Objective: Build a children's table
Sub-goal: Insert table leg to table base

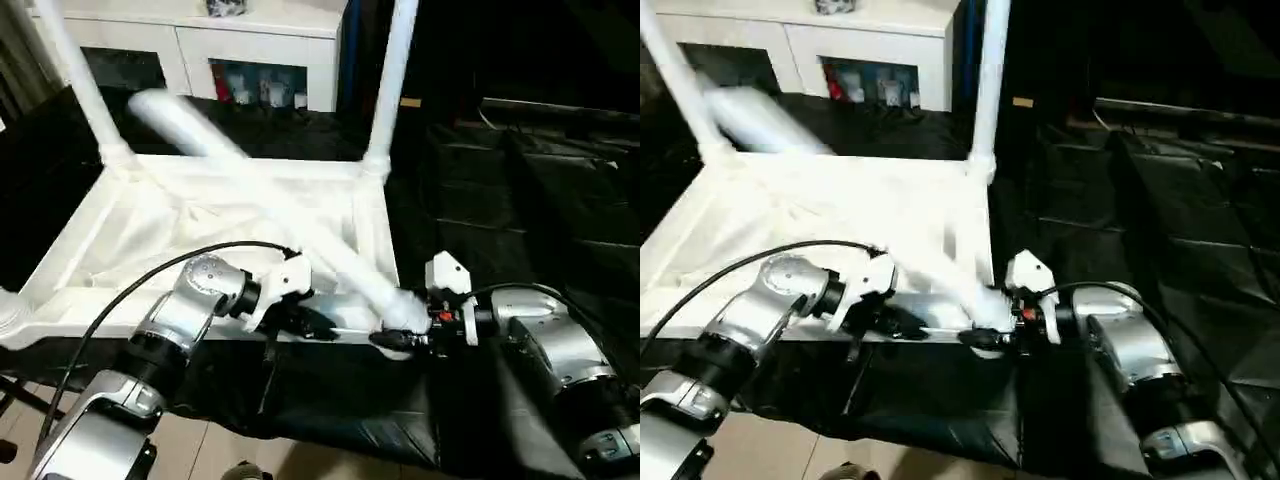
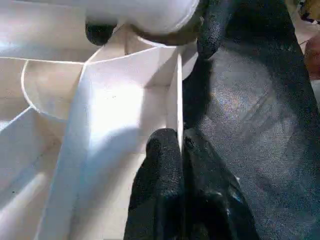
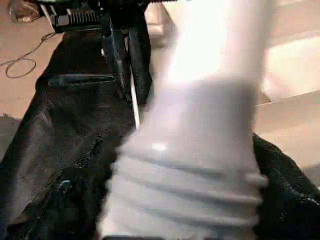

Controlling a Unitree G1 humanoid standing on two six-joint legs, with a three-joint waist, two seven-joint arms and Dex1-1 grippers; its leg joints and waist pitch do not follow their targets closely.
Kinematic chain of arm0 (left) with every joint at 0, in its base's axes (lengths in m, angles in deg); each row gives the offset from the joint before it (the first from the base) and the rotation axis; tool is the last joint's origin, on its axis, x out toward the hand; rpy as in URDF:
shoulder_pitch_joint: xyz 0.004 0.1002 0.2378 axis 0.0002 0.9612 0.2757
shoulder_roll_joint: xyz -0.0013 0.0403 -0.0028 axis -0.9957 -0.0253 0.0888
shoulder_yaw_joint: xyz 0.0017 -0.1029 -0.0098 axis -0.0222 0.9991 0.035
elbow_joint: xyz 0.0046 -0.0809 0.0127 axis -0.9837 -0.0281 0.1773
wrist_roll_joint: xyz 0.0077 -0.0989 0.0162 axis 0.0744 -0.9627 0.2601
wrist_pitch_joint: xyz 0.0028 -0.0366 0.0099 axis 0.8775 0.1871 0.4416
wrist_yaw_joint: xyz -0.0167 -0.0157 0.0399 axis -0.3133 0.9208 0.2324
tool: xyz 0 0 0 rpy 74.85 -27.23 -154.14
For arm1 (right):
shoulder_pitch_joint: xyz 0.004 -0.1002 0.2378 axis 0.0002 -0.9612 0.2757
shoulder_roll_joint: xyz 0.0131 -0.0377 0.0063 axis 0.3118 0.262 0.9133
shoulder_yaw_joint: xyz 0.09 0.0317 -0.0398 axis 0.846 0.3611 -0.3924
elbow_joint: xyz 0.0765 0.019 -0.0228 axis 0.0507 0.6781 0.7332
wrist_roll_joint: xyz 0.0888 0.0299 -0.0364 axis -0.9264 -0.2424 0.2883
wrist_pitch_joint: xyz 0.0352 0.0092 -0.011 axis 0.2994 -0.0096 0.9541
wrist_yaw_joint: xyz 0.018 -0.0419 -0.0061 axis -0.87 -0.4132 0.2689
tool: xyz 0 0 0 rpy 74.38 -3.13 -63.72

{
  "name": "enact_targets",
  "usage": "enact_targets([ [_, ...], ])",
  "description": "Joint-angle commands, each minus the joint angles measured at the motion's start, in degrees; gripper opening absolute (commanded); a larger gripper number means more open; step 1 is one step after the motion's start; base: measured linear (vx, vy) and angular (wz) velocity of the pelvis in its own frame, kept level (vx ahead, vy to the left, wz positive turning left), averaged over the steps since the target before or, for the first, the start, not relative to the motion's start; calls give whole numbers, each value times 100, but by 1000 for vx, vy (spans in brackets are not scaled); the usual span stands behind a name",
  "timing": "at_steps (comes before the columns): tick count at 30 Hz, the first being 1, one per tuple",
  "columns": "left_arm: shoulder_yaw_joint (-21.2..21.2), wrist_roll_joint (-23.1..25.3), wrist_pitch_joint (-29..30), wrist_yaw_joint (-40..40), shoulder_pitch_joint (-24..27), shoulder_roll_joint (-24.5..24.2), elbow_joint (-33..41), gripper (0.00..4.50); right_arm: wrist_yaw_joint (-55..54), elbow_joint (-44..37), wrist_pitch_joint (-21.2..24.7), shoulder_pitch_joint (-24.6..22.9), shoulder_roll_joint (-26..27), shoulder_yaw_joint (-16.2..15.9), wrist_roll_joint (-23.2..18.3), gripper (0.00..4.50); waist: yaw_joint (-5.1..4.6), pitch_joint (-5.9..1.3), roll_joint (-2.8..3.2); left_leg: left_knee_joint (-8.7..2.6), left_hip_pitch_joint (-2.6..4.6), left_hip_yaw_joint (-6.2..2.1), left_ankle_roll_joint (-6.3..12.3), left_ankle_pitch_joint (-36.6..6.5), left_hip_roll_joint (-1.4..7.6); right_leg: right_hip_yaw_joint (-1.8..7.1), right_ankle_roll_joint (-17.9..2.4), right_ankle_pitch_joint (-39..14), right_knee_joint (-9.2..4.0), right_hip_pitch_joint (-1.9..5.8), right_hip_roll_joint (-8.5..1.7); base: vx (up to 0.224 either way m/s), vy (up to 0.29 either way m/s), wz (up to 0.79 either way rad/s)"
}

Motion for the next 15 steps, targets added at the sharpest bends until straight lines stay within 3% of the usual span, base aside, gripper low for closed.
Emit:
enact_targets([
  [1,27,-70,-25,102,-64,84,187,0,7,-141,39,-133,76,-144,-2,332,-18,-366,-39,-395,92,-61,226,-1261,173,198,-1389,-1100,-421,245,-330,0,0,0],
  [5,135,-81,7,417,25,182,238,0,-388,-174,38,-219,338,-47,-18,295,-24,-361,-19,-401,80,-66,188,-1284,156,192,-1373,-1086,-424,245,-326,0,0,0],
  [8,156,-89,34,531,74,219,295,0,-563,-180,18,-240,485,6,-47,286,-32,-354,-3,-420,87,-79,138,-1395,159,192,-1318,-1256,-439,242,-329,0,0,0],
  [11,209,-118,66,676,165,240,417,0,-759,-207,19,-267,627,68,-115,285,-65,-353,-34,-431,78,-88,109,-1433,160,196,-1280,-1334,-444,246,-336,0,0,0],
  [15,303,-143,69,856,264,199,580,0,-847,-252,9,-292,696,112,-144,282,-95,-363,-16,-424,74,-88,138,-1342,158,197,-1305,-1155,-427,245,-326,0,0,0],
])
